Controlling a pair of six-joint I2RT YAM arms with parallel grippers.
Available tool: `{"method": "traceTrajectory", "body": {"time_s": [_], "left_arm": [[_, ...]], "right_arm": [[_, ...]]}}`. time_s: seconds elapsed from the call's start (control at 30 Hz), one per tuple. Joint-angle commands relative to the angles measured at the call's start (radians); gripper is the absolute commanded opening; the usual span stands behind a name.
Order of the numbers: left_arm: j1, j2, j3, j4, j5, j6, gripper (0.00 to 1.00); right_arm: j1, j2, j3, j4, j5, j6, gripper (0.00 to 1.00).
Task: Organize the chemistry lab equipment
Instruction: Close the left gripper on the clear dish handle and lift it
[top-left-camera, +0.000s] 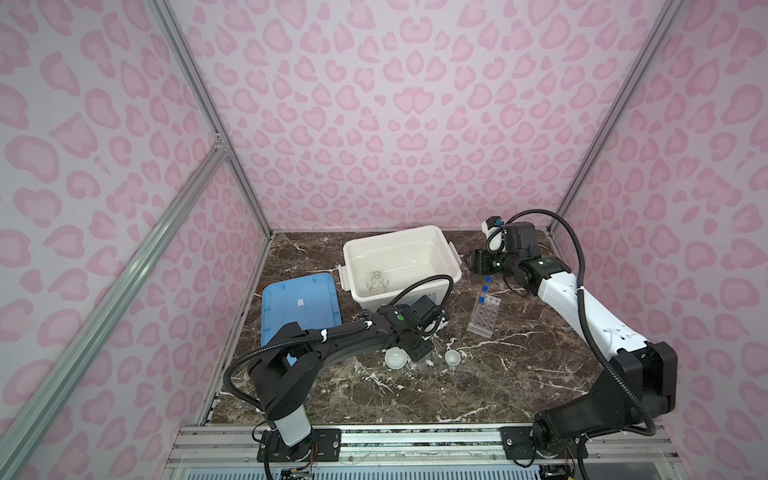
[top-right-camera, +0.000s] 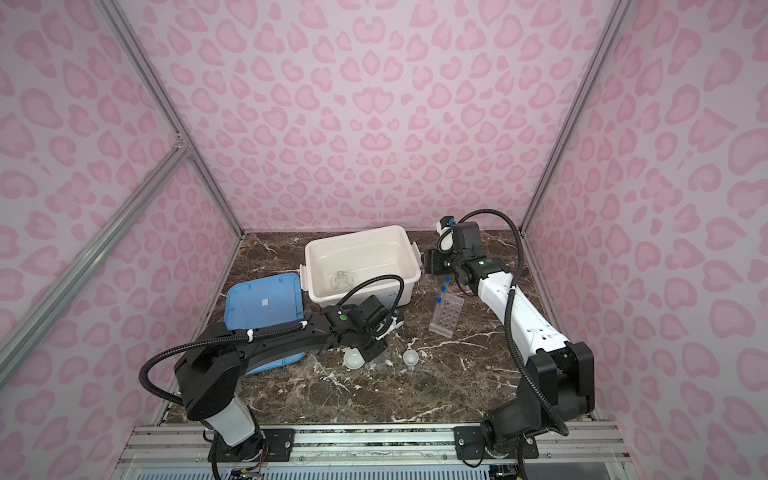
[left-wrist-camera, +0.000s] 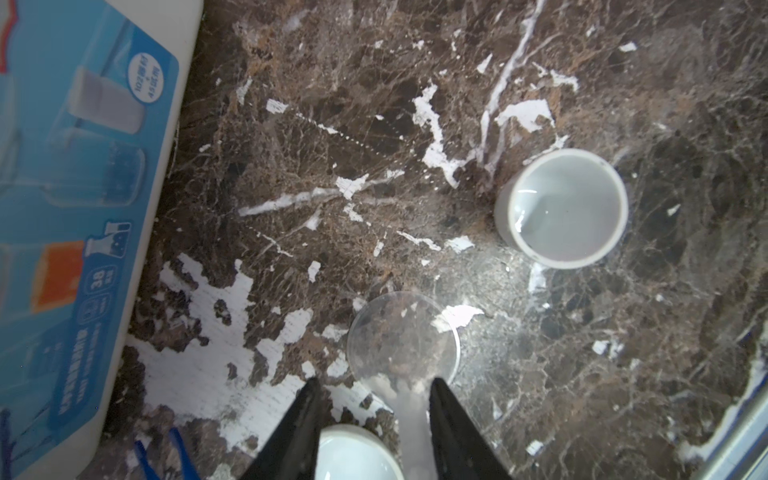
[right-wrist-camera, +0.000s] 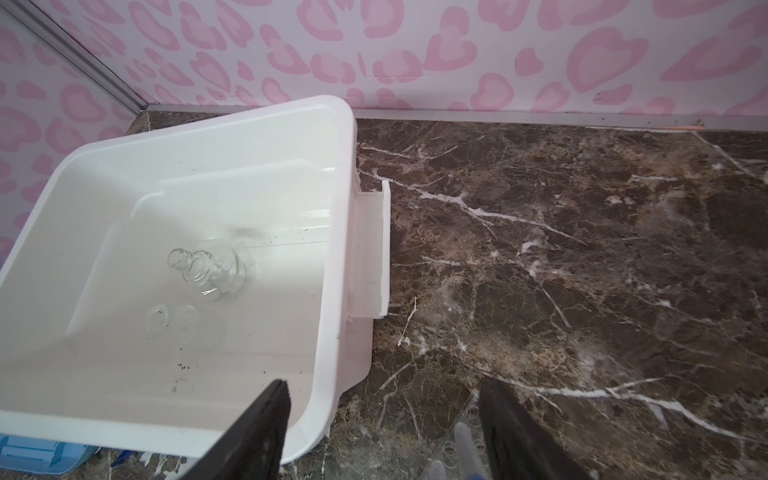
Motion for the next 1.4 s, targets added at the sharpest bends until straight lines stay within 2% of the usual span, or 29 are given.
{"method": "traceTrajectory", "body": {"time_s": [0.0,0.27,0.63,0.97,1.03,1.37], "left_arm": [[-0.003,-0.021,-0.009,-0.024,-0.014,-0.019,0.48],[-0.013,-0.040,-0.021,-0.046,-0.019,-0.042,0.49],[-0.024,-0.021,-0.002,-0.048,-0.033,-0.048,0.38],[-0.025,-0.007,0.004,-0.042,-0.027,-0.045,0.37],[-0.026,-0.005,0.003,-0.041,-0.029,-0.044,0.32],[-0.026,0.010,0.009,-0.035,-0.017,-0.040,0.29]], "right_arm": [[-0.001,0.000,-0.004,0.015,-0.013,0.001,0.74],[-0.004,0.002,-0.002,0.018,-0.022,0.004,0.74],[-0.005,0.004,-0.006,0.024,-0.033,0.004,0.74],[-0.008,0.002,-0.009,0.024,-0.033,0.006,0.74],[-0.008,0.002,-0.011,0.026,-0.034,0.006,0.74],[-0.009,0.005,-0.012,0.027,-0.032,0.009,0.74]]}}
